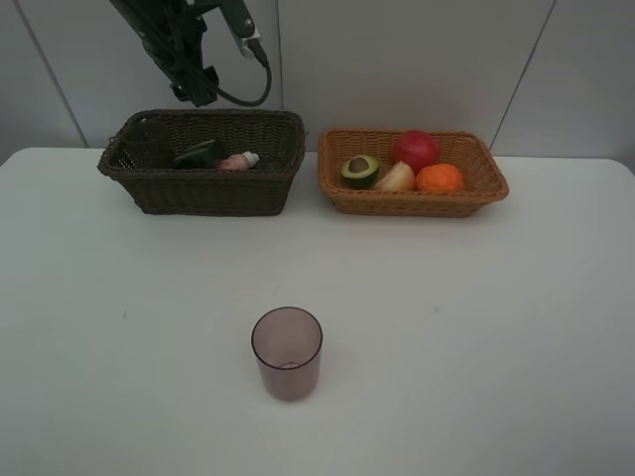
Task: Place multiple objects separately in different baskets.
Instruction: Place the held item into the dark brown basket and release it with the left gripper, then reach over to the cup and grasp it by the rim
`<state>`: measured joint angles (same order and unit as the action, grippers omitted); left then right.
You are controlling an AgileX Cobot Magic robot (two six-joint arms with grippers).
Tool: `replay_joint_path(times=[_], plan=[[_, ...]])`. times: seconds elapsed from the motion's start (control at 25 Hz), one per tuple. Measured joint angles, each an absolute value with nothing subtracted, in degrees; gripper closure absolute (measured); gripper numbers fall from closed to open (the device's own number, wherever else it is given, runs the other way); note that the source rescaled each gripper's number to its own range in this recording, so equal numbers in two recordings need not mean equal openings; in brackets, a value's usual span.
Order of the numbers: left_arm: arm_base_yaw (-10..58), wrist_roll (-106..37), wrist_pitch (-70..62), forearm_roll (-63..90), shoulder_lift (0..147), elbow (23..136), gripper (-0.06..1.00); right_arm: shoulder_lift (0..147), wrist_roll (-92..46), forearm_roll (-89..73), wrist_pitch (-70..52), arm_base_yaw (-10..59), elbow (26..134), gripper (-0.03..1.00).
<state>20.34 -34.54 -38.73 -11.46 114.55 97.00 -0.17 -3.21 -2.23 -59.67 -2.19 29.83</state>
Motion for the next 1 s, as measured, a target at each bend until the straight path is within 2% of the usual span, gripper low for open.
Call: replay_joint_path(times=[0.48,1.0], plan=[[23.1,-31.8,-52.1,-1.4,110.1,97.1,-0.06,-0.2,-3.2,-2.2,-59.7,-2.2,29.8,0.04],[29.5,-21.7,-62.5,2.9,107.3,97.1,-0.06,-0.2,-3.2,-2.2,-59.7,-2.2,29.8,0.04]])
